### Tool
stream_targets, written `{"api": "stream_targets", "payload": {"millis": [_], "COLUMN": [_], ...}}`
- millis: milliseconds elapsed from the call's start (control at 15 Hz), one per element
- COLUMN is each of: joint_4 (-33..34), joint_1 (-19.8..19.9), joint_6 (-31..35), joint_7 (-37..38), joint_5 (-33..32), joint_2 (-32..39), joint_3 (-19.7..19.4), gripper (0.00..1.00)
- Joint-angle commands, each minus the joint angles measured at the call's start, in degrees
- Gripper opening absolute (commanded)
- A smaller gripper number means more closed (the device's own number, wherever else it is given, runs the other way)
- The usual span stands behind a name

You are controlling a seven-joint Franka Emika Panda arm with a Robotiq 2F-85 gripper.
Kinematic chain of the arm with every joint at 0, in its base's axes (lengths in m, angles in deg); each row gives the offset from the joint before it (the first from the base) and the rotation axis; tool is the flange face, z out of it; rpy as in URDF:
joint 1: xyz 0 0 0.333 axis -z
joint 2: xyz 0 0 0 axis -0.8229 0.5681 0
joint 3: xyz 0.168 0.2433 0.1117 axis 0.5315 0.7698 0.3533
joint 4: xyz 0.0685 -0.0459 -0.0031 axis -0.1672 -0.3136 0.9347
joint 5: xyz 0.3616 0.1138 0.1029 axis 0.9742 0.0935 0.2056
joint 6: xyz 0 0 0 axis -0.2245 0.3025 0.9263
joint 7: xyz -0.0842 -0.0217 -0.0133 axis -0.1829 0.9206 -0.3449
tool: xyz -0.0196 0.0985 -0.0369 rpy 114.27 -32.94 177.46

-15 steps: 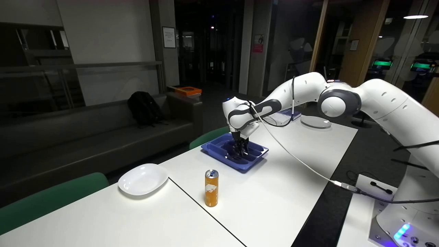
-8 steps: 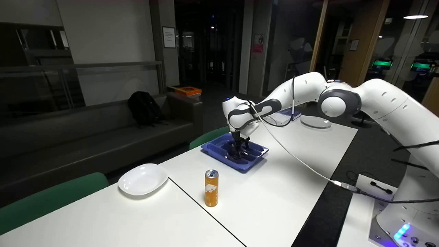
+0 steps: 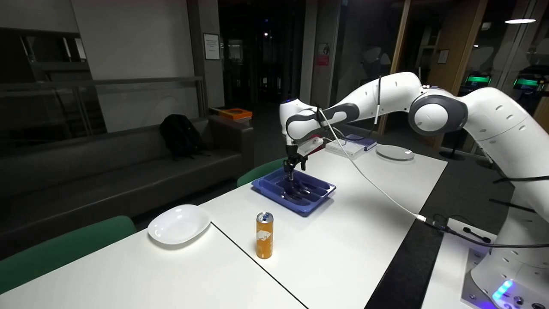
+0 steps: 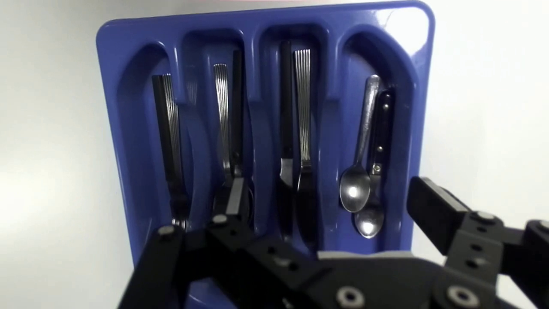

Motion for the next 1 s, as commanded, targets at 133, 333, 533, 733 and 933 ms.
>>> {"api": "stream_targets", "payload": {"millis": [133,333,533,733,933], "joint_4": [-17.11,-23.75,-30.96,-38.57,-46.59], "joint_1": [1.96,3.38,4.56,4.94,4.96], "joint_6": [4.17,7.23,10.54,13.96,17.34], "joint_7": [3.16,2.15,0.46,-0.8,-1.17], "joint_5": [3.7,4.58,4.39,3.28,2.56], "joint_2": [-16.27,-22.29,-27.85,-32.96,-37.89], "joint_3": [0.22,0.27,0.22,0.15,0.14], "gripper": [1.0,1.0,1.0,1.0,1.0]}}
